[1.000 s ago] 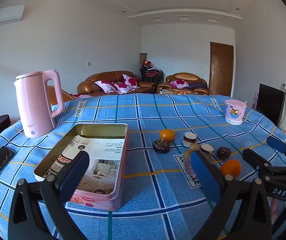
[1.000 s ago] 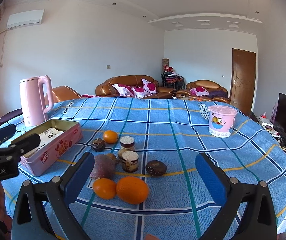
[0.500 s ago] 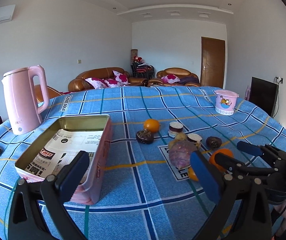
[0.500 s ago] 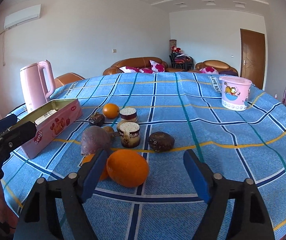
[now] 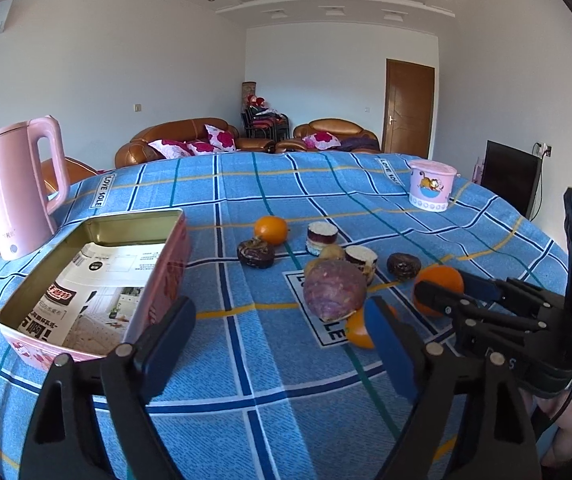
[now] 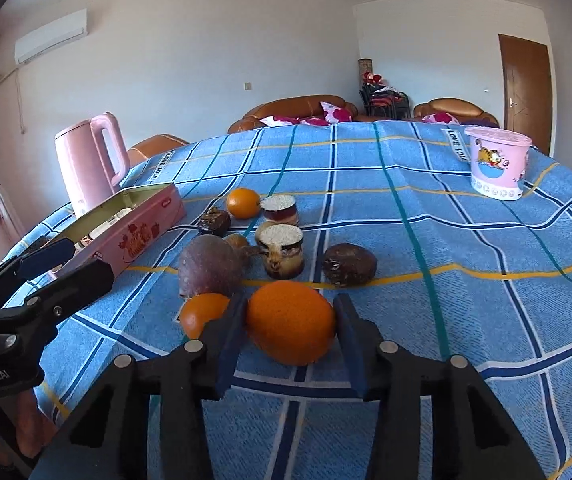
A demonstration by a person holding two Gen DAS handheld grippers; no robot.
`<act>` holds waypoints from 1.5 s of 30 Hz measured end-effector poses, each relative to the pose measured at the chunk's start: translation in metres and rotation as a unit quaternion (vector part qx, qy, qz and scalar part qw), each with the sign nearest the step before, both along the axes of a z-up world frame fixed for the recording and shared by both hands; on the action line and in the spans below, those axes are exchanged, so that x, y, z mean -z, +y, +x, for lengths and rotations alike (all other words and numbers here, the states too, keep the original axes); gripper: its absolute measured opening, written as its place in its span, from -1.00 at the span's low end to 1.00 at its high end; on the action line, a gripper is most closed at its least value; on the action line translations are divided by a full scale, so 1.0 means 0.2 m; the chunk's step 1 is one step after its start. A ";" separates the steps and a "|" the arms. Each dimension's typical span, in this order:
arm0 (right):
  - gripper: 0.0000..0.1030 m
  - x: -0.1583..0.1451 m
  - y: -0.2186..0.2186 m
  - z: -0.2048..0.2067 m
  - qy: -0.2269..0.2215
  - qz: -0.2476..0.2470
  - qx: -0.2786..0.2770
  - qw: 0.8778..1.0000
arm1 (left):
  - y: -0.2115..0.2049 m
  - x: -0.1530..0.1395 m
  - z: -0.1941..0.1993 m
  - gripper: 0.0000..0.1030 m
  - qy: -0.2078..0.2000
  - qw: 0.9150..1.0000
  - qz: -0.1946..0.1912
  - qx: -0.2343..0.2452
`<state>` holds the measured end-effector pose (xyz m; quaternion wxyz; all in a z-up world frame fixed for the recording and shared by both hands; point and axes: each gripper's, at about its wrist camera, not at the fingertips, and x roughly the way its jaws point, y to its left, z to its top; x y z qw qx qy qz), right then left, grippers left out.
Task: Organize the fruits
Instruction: 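Grasp an orange with the left gripper while the right gripper grasps another orange, then lift and carry both held oranges toward the open pink tin box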
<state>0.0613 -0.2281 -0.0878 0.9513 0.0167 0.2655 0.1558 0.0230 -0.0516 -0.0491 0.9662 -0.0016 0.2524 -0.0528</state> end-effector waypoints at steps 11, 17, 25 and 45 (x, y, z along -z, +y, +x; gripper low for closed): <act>-0.11 0.00 -0.15 0.00 -0.024 -0.028 0.073 0.997 | -0.18 0.05 0.11 0.23 0.071 0.996 -0.029 0.052; -0.11 0.01 -0.18 0.01 -0.024 -0.011 0.071 0.997 | -0.20 0.10 0.16 0.13 0.098 0.993 -0.035 0.058; -0.10 0.01 -0.17 0.01 -0.024 -0.008 0.065 0.998 | -0.29 0.12 0.21 0.09 0.118 0.990 -0.015 0.075; -0.10 0.01 -0.17 -0.02 -0.045 -0.006 0.042 0.998 | -0.24 0.08 0.12 -0.17 0.040 0.995 -0.028 0.082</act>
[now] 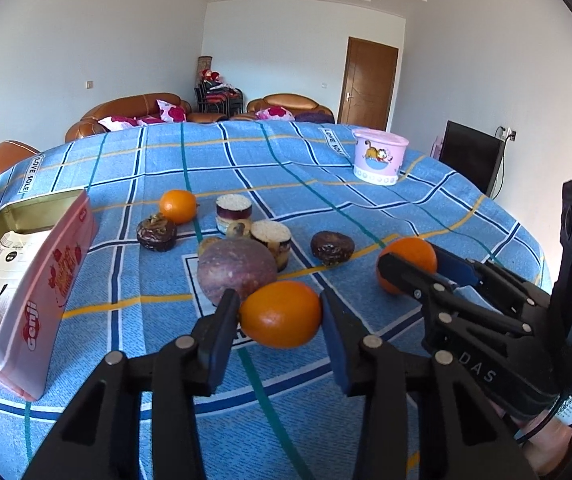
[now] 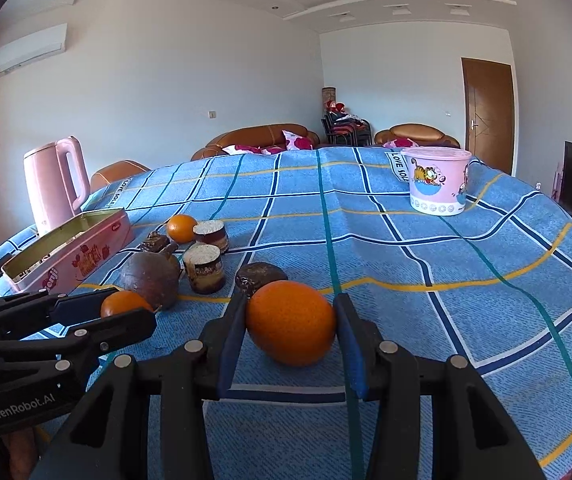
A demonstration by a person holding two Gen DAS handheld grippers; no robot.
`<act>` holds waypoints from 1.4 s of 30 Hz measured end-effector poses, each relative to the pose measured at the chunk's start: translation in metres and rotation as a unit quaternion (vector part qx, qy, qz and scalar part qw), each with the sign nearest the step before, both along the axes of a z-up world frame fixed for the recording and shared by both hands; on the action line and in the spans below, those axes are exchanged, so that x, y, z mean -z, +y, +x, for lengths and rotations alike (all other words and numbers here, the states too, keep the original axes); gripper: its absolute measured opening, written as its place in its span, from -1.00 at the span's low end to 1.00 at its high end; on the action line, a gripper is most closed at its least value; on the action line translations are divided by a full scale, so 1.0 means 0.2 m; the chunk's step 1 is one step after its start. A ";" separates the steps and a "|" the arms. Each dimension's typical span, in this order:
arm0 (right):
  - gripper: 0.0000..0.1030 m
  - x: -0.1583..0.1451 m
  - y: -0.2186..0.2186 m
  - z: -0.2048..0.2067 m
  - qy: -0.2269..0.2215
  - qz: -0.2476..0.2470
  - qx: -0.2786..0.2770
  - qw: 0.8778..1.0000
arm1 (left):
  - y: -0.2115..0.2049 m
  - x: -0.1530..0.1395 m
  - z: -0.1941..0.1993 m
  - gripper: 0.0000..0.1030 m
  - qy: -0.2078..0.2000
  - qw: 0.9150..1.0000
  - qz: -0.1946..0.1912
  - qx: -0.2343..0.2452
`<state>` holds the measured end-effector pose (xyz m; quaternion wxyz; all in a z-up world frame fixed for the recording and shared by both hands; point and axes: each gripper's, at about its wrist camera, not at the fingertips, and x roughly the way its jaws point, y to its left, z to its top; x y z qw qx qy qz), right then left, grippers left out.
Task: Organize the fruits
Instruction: 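Lift and carry both held oranges toward the open pink tin box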
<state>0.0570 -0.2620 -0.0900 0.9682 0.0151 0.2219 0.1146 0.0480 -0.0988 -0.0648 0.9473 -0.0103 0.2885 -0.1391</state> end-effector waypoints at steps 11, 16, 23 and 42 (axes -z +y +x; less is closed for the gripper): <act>-0.10 0.00 0.01 -0.04 -0.029 -0.003 -0.017 0.999 | -0.02 -0.02 -0.06 -0.17 -0.042 0.999 0.020 -0.002; -0.10 -0.01 0.01 -0.04 -0.033 -0.003 -0.020 0.999 | 0.01 -0.05 -0.08 -0.17 -0.057 0.998 0.025 -0.016; -0.10 -0.02 0.04 -0.05 -0.038 -0.016 -0.022 0.999 | 0.04 -0.08 -0.11 -0.17 -0.077 0.996 0.039 -0.034; -0.10 -0.19 0.18 -0.15 -0.088 -0.021 -0.064 0.994 | 0.16 -0.19 -0.16 -0.17 -0.113 0.989 0.050 -0.078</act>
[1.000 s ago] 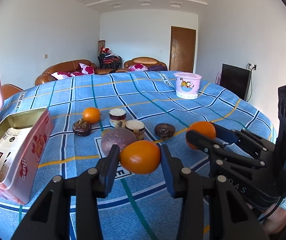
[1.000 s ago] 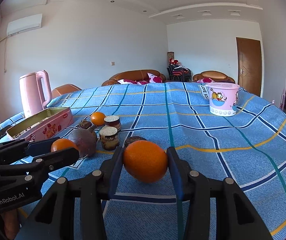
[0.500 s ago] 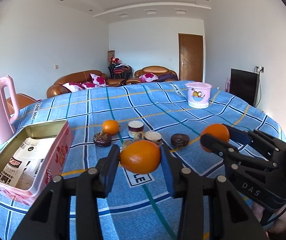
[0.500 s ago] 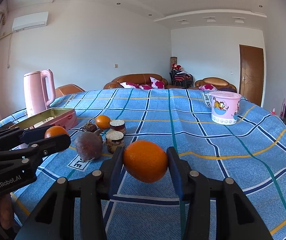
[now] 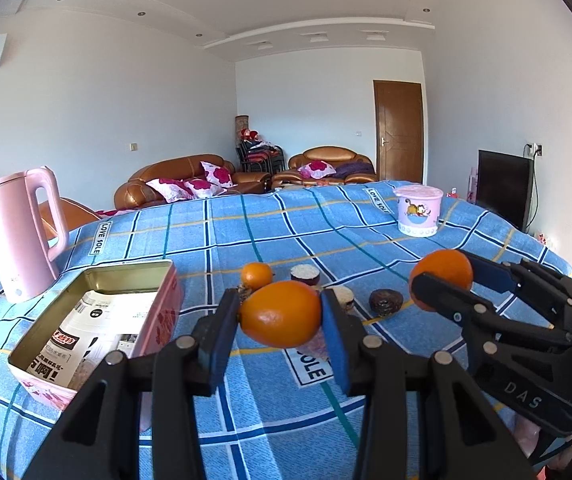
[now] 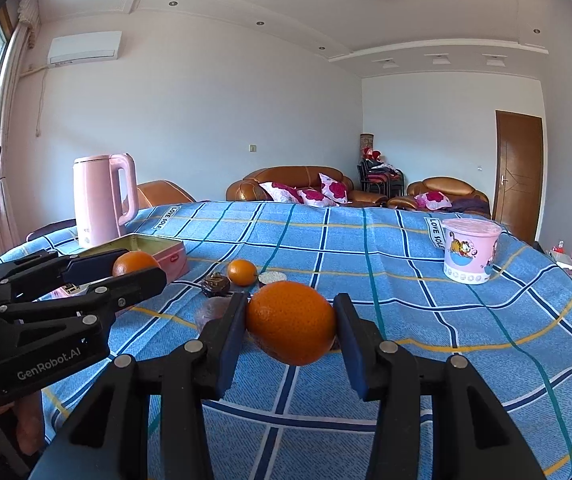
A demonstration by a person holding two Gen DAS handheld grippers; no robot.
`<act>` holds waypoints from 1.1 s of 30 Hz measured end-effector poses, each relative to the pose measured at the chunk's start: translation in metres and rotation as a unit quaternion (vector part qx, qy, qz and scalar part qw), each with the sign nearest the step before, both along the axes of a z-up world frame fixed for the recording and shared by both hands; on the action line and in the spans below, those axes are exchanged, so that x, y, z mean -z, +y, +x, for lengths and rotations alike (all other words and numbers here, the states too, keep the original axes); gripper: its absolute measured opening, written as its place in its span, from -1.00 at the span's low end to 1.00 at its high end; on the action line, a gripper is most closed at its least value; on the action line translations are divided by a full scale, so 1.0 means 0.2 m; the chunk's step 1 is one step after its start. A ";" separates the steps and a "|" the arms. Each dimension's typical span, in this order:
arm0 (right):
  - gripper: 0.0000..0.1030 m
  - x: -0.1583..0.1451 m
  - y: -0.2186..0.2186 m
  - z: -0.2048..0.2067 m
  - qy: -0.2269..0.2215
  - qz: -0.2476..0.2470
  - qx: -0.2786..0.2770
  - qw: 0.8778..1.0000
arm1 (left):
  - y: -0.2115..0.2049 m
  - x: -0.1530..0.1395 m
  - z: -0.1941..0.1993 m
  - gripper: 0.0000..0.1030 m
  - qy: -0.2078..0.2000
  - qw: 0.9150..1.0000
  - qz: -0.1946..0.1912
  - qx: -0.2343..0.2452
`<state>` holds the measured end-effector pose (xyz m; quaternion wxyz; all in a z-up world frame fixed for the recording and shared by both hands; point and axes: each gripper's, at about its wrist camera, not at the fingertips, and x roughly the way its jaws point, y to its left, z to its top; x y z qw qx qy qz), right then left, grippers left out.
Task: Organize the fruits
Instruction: 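Lift and carry both held oranges toward the open pink tin box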
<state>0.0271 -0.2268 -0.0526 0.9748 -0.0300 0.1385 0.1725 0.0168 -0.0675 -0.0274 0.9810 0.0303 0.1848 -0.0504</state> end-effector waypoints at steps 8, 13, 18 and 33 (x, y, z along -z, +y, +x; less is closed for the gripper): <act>-0.10 -0.05 0.08 0.00 -0.008 -0.002 -0.023 1.000 | 0.06 -0.01 -0.01 -0.17 -0.001 1.000 -0.001 -0.018; -0.10 -0.07 0.11 0.00 -0.009 -0.003 -0.032 0.999 | 0.09 -0.02 0.00 -0.17 -0.002 1.000 -0.003 -0.023; -0.10 -0.09 0.13 0.00 -0.012 -0.003 -0.039 0.999 | 0.10 -0.03 -0.02 -0.17 -0.006 1.000 -0.001 -0.028; -0.10 -0.18 0.24 0.00 -0.028 -0.012 -0.065 0.997 | 0.19 -0.08 -0.03 -0.17 -0.014 0.999 -0.004 -0.049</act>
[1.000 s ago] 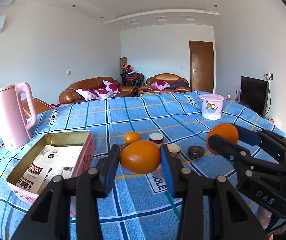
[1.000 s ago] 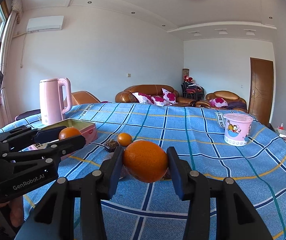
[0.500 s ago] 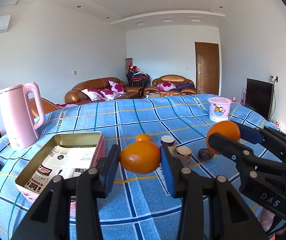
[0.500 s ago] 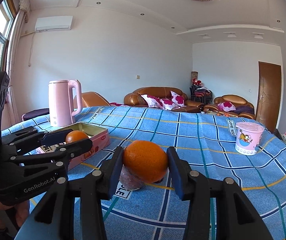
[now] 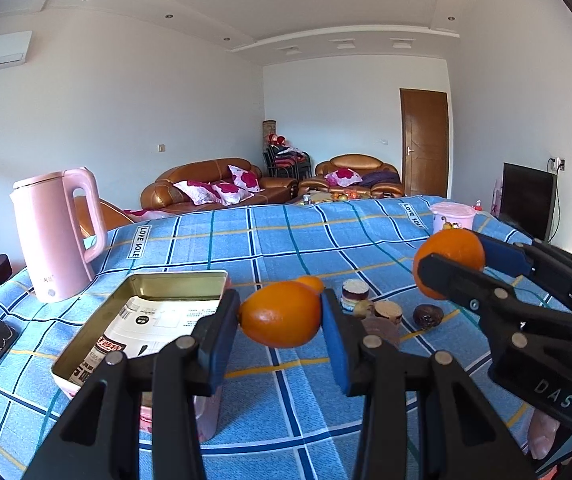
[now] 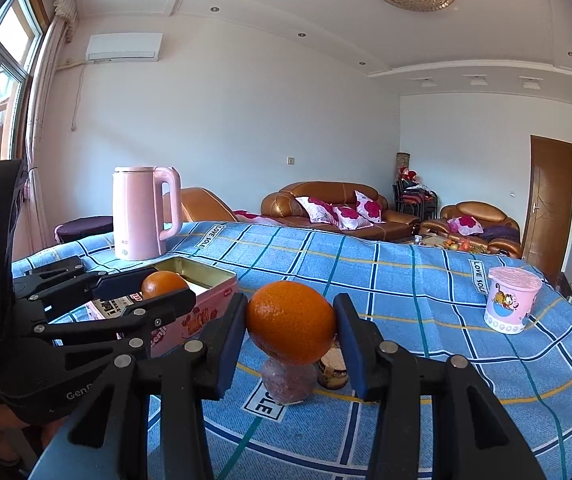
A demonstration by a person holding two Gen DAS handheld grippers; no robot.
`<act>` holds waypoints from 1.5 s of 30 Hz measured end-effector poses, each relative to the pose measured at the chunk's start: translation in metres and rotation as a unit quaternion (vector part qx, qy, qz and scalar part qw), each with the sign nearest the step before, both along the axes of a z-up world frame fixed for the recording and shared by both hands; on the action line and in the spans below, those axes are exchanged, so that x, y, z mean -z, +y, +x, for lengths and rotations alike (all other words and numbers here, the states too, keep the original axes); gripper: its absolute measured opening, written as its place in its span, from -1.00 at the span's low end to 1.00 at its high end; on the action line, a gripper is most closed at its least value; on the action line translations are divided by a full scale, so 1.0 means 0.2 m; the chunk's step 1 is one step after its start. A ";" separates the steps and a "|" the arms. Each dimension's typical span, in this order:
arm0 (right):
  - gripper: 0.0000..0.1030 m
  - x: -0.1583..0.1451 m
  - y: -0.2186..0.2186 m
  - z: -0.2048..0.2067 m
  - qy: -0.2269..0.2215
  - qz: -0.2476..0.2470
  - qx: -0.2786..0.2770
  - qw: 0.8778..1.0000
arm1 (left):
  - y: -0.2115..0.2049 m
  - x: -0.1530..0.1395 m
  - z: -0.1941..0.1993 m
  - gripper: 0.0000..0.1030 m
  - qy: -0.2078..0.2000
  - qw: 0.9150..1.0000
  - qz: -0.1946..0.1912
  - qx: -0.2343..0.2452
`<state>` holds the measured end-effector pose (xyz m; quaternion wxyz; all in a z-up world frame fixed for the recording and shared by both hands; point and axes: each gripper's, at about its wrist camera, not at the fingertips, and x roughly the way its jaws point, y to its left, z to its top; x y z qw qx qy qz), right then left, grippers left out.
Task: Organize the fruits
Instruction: 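Lift and carry both held oranges toward the open pink tin box, then lower the oranges into the tin box and open both grippers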
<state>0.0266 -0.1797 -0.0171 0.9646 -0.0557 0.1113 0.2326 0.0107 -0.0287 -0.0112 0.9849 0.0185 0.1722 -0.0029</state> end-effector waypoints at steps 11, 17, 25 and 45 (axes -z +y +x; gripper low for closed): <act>-0.10 -0.05 0.10 0.01 -0.006 -0.013 -0.027 1.000 | 0.07 -0.01 0.01 -0.17 0.000 1.000 -0.007 -0.015; -0.10 -0.07 0.16 0.05 -0.004 -0.016 -0.041 0.999 | 0.15 0.00 0.03 -0.17 0.008 0.999 -0.010 -0.030; -0.10 -0.10 0.30 0.11 -0.001 -0.030 -0.064 0.998 | 0.30 0.02 0.07 -0.17 0.019 0.998 -0.016 -0.054; -0.10 -0.11 0.63 0.33 0.045 -0.042 -0.110 0.992 | 0.59 0.04 0.23 -0.17 0.043 0.995 -0.011 -0.086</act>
